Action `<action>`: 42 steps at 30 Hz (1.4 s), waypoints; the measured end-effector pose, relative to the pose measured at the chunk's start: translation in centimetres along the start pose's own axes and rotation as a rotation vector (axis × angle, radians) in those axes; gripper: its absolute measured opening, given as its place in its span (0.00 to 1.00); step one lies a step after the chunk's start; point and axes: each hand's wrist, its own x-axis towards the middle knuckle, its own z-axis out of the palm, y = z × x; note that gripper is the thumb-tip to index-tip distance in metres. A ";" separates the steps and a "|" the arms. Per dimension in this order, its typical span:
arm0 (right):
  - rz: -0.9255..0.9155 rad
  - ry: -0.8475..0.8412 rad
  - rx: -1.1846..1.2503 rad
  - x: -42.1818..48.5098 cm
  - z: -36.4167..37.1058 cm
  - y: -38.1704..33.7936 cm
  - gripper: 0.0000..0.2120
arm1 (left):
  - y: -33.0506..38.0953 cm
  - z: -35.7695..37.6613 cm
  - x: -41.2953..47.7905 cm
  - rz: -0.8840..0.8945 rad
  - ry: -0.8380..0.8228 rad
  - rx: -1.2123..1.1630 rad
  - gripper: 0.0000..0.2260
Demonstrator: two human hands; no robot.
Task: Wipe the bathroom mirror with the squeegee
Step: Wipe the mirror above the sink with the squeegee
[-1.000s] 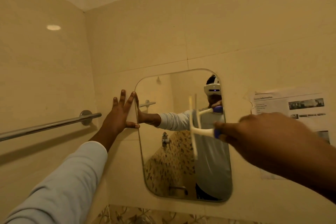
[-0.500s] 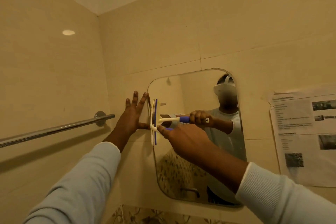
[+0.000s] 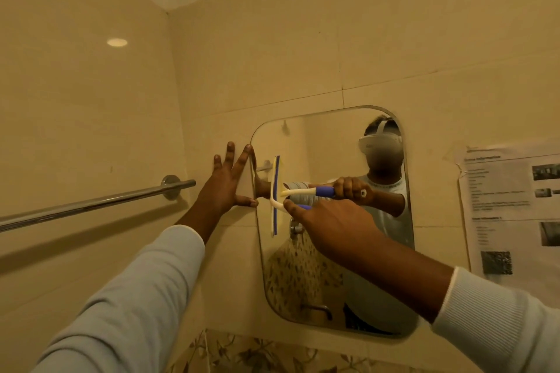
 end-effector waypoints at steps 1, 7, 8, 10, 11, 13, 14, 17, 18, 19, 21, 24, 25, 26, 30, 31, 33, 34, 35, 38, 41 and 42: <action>0.009 0.003 -0.006 -0.2 0.0 0.2 0.33 | 0.0 0.0 0.0 0.000 -0.002 0.000 0.67; 0.035 -0.002 -0.011 -1.3 0.4 1.4 0.33 | 0.1 0.0 0.1 -0.007 -0.012 0.011 0.67; 0.037 -0.004 -0.012 -1.5 0.5 1.6 0.33 | 0.1 -0.1 0.1 -0.007 -0.013 0.012 0.67; 0.049 -0.023 -0.012 -1.8 0.5 2.0 0.34 | 0.0 -0.1 0.2 -0.008 -0.018 0.011 0.66; 0.059 -0.034 -0.009 -2.1 0.5 2.2 0.35 | 0.0 -0.1 0.2 -0.009 -0.020 0.011 0.66; 0.076 -0.049 -0.010 -2.7 0.5 2.7 0.35 | 0.1 -0.1 0.1 -0.012 -0.022 0.016 0.66; 0.078 -0.054 -0.014 -3.1 0.5 3.0 0.35 | 0.1 -0.1 0.1 -0.011 -0.022 0.019 0.66; 0.081 -0.061 -0.028 -4.2 0.4 4.0 0.35 | 0.1 -0.2 0.1 -0.005 -0.024 0.021 0.67; 0.080 -0.063 -0.037 -4.5 0.4 4.4 0.36 | 0.1 -0.2 0.1 -0.006 -0.022 0.023 0.67; 0.079 -0.064 -0.045 -4.8 0.4 4.8 0.36 | 0.1 -0.2 0.1 -0.007 -0.021 0.027 0.67; 0.081 -0.071 -0.058 -5.5 0.3 5.6 0.37 | 0.2 -0.2 0.1 -0.009 -0.016 0.034 0.68; 0.095 -0.093 -0.079 -6.8 0.1 6.8 0.37 | 0.2 -0.3 0.2 -0.018 -0.025 0.034 0.69; 0.101 -0.096 -0.090 -7.2 0.0 7.2 0.37 | 0.2 -0.3 0.2 -0.021 -0.030 0.034 0.69; 0.108 -0.100 -0.099 -7.7 -0.1 7.5 0.37 | 0.2 -0.3 0.3 -0.023 -0.035 0.039 0.69; 0.118 -0.128 -0.162 -9.6 -0.8 9.0 0.37 | 0.3 -0.3 0.3 -0.030 -0.046 0.051 0.69; 0.120 -0.139 -0.175 -10.1 -1.0 9.4 0.37 | 0.3 -0.4 0.3 -0.029 -0.047 0.054 0.69; 0.136 -0.160 -0.194 -11.0 -1.5 10.0 0.38 | 0.4 -0.4 0.3 -0.024 -0.046 0.062 0.69; 0.144 -0.169 -0.206 -11.5 -1.7 10.3 0.38 | 0.4 -0.4 0.2 -0.026 -0.047 0.055 0.69; 0.151 -0.177 -0.221 -11.9 -1.8 10.5 0.38 | 0.4 -0.4 0.2 -0.027 -0.048 0.046 0.69; 0.173 -0.197 -0.258 -13.0 -1.9 11.2 0.38 | 0.4 -0.6 0.1 -0.006 -0.044 0.052 0.69; 0.195 -0.209 -0.294 -14.0 -2.3 12.0 0.38 | 0.5 -0.7 0.0 0.000 -0.052 0.051 0.69; 0.201 -0.217 -0.299 -14.4 -2.4 12.2 0.38 | 0.6 -0.7 0.0 -0.005 -0.053 0.046 0.69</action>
